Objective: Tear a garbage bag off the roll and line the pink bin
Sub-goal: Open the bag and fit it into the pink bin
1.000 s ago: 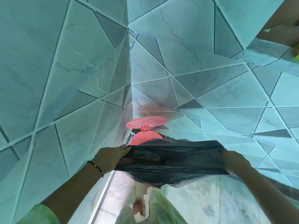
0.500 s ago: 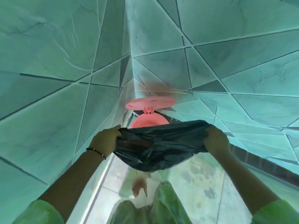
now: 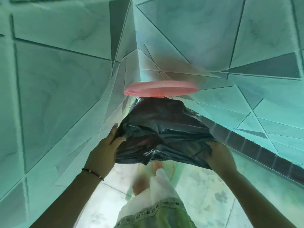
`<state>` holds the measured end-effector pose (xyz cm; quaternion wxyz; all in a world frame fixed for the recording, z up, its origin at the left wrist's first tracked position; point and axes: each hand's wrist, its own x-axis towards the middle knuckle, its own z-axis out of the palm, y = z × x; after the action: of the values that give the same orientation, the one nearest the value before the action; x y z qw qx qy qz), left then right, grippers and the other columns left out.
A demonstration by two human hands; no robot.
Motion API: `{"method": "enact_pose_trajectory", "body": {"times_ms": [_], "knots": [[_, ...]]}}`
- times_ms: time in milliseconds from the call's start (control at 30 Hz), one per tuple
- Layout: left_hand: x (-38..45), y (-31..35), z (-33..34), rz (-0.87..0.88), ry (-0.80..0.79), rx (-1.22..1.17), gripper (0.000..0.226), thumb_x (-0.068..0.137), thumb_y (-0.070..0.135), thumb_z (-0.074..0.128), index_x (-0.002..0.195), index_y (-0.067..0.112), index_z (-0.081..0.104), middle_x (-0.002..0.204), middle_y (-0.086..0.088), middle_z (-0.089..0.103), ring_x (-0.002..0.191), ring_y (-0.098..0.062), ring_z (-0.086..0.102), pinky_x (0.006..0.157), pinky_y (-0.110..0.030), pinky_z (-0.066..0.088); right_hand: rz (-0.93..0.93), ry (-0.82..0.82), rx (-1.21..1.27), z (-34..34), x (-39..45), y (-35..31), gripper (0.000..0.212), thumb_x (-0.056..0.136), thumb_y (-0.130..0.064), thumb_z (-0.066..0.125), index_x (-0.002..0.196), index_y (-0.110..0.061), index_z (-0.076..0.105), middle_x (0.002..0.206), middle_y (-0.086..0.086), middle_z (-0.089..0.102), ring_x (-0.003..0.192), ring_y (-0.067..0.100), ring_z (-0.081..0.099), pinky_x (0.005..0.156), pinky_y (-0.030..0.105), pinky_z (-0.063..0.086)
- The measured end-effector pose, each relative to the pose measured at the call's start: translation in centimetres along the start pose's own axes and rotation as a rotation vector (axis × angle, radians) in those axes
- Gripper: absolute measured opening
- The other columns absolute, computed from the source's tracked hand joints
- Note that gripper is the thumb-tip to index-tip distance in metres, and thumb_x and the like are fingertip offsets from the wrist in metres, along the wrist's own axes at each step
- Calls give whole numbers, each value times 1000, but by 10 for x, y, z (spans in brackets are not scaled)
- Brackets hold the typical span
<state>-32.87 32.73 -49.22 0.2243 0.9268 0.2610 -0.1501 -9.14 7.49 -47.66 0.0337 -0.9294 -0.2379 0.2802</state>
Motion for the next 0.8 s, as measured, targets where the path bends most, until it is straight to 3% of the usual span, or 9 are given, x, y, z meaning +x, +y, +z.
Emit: {"method": "enact_pose_trajectory", "body": {"times_ms": [67, 167, 233, 300, 367, 433, 533, 667, 800], "knots": [[7, -4, 18, -16, -31, -28, 36, 72, -3, 72, 103, 15, 66, 149, -17, 38, 82, -39, 67, 66, -43, 59, -68, -116, -19, 16, 11, 0, 36, 86, -7, 48, 114, -20, 66, 108, 11, 69, 89, 36, 64, 77, 41, 54], [10, -17, 41, -230, -190, -66, 26, 88, 15, 58, 114, 20, 62, 155, -10, 29, 117, -38, 55, 100, -42, 49, -176, -471, -79, 32, 22, 3, 38, 86, -9, 49, 112, -29, 68, 110, 3, 70, 99, 30, 63, 84, 30, 47], [13, -27, 48, -337, -351, -12, 28, 92, 23, 53, 119, 23, 59, 139, -8, 50, 113, -30, 58, 98, -35, 48, -189, -690, -151, 36, 28, 8, 39, 79, -6, 48, 92, -33, 72, 101, 5, 73, 90, 28, 65, 78, 29, 50], [14, -33, 49, -342, -453, 57, 29, 91, 21, 52, 119, 25, 60, 120, -4, 64, 105, -27, 63, 91, -33, 50, -151, -768, -127, 38, 34, 18, 48, 73, 0, 45, 73, -42, 68, 93, 2, 74, 83, 24, 66, 75, 32, 53], [17, -35, 48, -350, -421, 8, 33, 90, 18, 52, 123, 22, 58, 121, -6, 64, 108, -29, 62, 93, -35, 47, -93, -667, -49, 37, 41, 25, 55, 76, 1, 48, 77, -50, 68, 95, -5, 73, 83, 19, 65, 75, 28, 51], [23, -35, 46, -359, -305, -76, 41, 89, 14, 52, 130, 15, 53, 131, -9, 58, 113, -33, 59, 98, -38, 43, -31, -436, 23, 36, 46, 26, 42, 80, -2, 54, 101, -33, 72, 100, 2, 72, 89, 26, 65, 72, 26, 43], [39, -31, 44, -350, -188, -72, 60, 85, 10, 56, 141, 13, 36, 147, -11, 41, 104, -40, 61, 91, -47, 48, 21, -167, 86, 37, 57, 19, 30, 79, -4, 56, 106, -12, 68, 94, 14, 71, 86, 34, 63, 68, 27, 37], [57, -18, 44, -373, -134, -47, 77, 84, 12, 60, 148, 13, 16, 159, -9, 16, 91, -43, 62, 77, -46, 50, -48, -74, 115, 39, 61, -12, 39, 80, -1, 50, 114, -14, 63, 97, 11, 69, 80, 32, 60, 68, 31, 42], [66, -6, 55, -367, -49, -101, 78, 83, 5, 57, 148, 9, 15, 158, -12, 16, 92, -44, 62, 67, -38, 43, -277, -83, 113, 58, 62, -36, 48, 81, 0, 50, 125, -19, 56, 111, 10, 68, 89, 37, 65, 76, 40, 51]]}}
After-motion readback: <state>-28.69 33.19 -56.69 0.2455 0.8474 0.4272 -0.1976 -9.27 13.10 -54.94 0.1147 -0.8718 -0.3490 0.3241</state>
